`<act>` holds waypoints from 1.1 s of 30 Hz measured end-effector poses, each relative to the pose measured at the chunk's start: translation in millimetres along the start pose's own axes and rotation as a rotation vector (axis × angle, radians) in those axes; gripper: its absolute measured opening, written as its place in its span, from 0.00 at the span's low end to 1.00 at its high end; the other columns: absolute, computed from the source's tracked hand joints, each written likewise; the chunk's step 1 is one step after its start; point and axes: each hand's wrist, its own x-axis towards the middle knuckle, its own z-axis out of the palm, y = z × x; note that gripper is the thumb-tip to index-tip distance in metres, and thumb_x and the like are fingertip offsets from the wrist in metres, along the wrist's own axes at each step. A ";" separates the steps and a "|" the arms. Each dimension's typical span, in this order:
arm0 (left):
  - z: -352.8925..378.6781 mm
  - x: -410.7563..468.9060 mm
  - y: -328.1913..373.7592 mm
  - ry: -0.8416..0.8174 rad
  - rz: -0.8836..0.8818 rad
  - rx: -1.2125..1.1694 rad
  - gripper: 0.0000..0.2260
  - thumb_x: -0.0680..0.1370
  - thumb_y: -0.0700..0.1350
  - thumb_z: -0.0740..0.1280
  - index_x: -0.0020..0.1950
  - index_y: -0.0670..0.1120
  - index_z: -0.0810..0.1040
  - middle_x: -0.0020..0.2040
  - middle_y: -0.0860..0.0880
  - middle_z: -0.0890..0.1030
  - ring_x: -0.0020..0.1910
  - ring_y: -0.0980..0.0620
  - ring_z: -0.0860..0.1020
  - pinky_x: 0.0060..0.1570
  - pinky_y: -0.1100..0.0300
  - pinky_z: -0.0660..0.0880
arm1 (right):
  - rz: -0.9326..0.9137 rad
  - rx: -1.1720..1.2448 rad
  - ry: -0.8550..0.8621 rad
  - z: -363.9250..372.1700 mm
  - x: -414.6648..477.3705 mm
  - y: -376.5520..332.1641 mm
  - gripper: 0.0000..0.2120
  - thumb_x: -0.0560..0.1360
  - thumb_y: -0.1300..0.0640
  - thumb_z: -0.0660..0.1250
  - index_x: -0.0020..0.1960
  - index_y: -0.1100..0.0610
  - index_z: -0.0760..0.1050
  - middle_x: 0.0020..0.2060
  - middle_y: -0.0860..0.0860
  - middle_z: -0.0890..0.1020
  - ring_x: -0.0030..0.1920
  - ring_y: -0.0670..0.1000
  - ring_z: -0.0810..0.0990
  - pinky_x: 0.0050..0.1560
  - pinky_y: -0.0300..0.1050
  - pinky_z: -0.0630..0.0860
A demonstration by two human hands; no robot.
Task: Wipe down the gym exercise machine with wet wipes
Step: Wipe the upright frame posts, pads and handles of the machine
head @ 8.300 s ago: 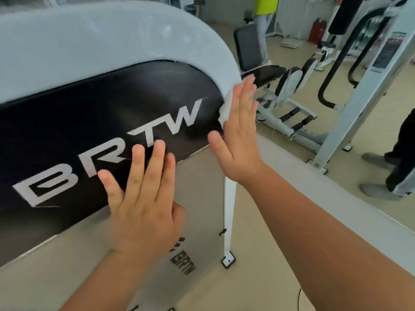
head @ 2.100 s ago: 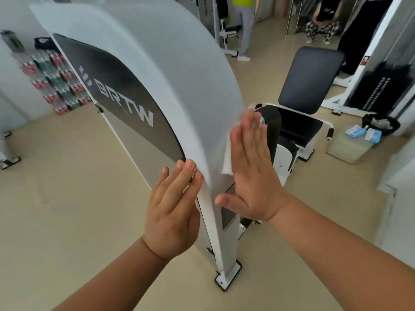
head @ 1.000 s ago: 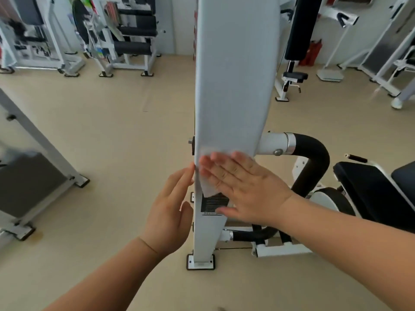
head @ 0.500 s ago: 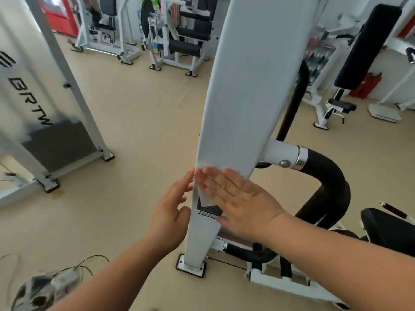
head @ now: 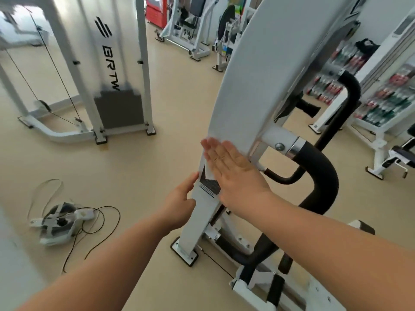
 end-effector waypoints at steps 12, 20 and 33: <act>15.2 24.0 -59.7 -0.136 0.093 0.135 0.45 0.74 0.30 0.56 0.81 0.66 0.45 0.79 0.68 0.40 0.77 0.68 0.45 0.69 0.77 0.49 | 0.097 -0.051 0.073 15.6 0.6 -21.0 0.47 0.81 0.37 0.51 0.80 0.69 0.32 0.78 0.67 0.31 0.80 0.65 0.31 0.76 0.62 0.28; 60.2 25.8 -86.6 0.072 0.011 0.037 0.46 0.74 0.30 0.57 0.73 0.75 0.42 0.81 0.65 0.42 0.71 0.69 0.56 0.55 0.78 0.63 | -0.193 -0.185 -0.073 97.0 1.0 -92.2 0.40 0.85 0.45 0.47 0.77 0.72 0.29 0.74 0.73 0.26 0.74 0.71 0.24 0.73 0.65 0.24; 131.9 48.4 -280.3 0.095 -0.314 0.218 0.40 0.76 0.31 0.55 0.83 0.56 0.47 0.82 0.59 0.43 0.81 0.51 0.56 0.74 0.57 0.62 | -0.251 -0.307 -0.184 202.0 30.8 -214.1 0.44 0.85 0.38 0.45 0.77 0.72 0.29 0.73 0.73 0.26 0.74 0.73 0.24 0.68 0.71 0.22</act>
